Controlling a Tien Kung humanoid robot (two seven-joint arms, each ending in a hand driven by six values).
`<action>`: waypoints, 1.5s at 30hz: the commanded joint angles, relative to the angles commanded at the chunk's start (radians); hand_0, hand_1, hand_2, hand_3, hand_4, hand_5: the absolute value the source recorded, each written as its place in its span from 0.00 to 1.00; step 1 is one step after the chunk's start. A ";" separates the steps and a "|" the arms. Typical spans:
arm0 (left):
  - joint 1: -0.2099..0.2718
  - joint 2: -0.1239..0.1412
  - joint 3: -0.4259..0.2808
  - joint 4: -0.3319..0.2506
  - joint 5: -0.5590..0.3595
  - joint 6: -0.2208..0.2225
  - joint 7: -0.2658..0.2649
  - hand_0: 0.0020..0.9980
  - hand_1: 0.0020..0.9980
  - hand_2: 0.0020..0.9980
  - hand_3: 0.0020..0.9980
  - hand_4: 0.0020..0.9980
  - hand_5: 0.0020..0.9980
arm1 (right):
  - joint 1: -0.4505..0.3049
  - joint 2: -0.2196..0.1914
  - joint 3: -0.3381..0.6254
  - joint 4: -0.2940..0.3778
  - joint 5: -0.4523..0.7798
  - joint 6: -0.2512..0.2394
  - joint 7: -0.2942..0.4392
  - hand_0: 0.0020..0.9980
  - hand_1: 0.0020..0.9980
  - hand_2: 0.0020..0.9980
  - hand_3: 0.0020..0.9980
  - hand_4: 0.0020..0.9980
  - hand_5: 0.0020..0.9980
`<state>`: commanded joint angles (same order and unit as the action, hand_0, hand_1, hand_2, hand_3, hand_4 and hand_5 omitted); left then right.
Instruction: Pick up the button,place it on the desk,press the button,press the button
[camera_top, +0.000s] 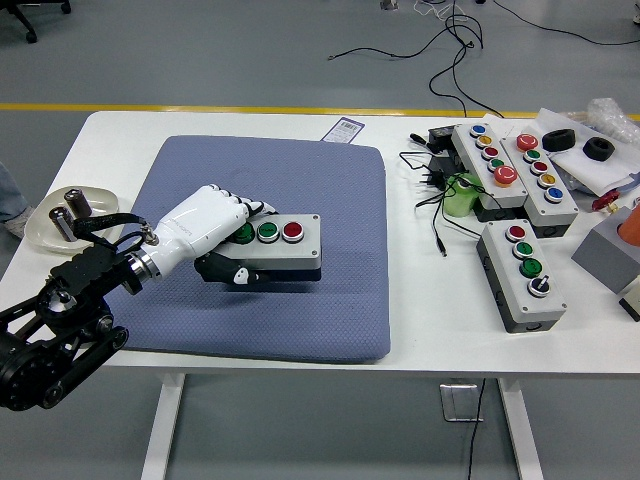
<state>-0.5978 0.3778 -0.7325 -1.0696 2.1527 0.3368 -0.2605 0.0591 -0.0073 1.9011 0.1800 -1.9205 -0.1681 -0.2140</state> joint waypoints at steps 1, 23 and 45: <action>0.000 0.000 0.001 0.001 0.001 0.000 -0.001 0.02 0.00 0.00 0.07 0.74 0.18 | 0.000 0.000 0.001 0.000 -0.001 0.000 0.000 0.51 0.66 0.71 0.62 0.31 0.15; -0.020 0.002 0.064 0.052 0.007 0.017 -0.003 0.01 0.00 0.00 0.08 0.73 0.17 | -0.001 0.002 -0.002 0.000 -0.004 0.001 -0.002 0.52 0.66 0.71 0.62 0.31 0.15; -0.019 -0.008 0.062 0.052 0.092 -0.027 0.029 0.42 0.54 0.55 0.55 0.84 0.45 | 0.000 0.000 -0.011 0.000 0.004 0.002 0.000 0.52 0.66 0.71 0.62 0.31 0.15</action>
<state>-0.6169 0.3696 -0.6708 -1.0175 2.2443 0.3102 -0.2310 0.0589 -0.0073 1.8902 0.1800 -1.9165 -0.1666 -0.2142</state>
